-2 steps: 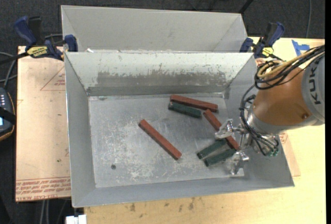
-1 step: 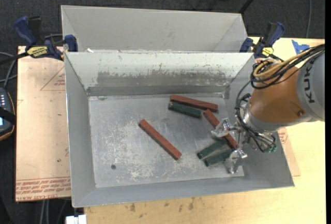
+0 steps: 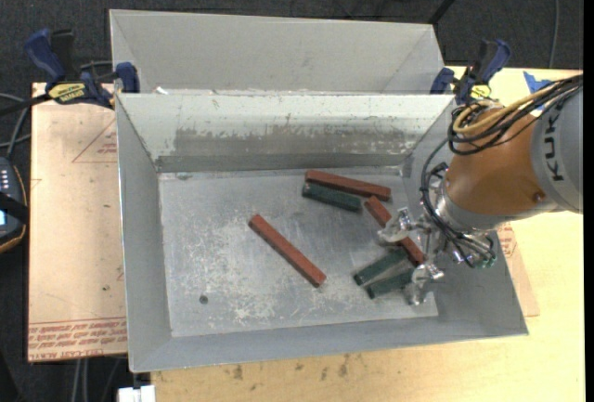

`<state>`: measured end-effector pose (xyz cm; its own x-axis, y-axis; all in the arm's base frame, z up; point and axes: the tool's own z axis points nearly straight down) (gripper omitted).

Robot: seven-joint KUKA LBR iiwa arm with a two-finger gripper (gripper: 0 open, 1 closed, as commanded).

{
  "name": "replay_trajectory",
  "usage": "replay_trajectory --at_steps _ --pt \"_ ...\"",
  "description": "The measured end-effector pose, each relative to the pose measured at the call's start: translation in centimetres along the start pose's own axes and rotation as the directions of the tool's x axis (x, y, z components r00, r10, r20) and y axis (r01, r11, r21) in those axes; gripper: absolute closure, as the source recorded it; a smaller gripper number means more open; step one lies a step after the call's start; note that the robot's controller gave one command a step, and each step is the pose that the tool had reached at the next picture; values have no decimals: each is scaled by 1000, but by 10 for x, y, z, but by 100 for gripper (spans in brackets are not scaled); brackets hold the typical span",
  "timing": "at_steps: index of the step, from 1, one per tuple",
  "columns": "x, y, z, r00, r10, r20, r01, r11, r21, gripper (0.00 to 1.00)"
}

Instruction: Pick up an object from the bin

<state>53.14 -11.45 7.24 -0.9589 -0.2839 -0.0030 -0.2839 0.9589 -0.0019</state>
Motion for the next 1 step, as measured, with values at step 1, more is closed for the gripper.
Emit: replay_trajectory --at_steps 1 --pt "0 -1 -3 1000 23 17 -23 1000 3 100"
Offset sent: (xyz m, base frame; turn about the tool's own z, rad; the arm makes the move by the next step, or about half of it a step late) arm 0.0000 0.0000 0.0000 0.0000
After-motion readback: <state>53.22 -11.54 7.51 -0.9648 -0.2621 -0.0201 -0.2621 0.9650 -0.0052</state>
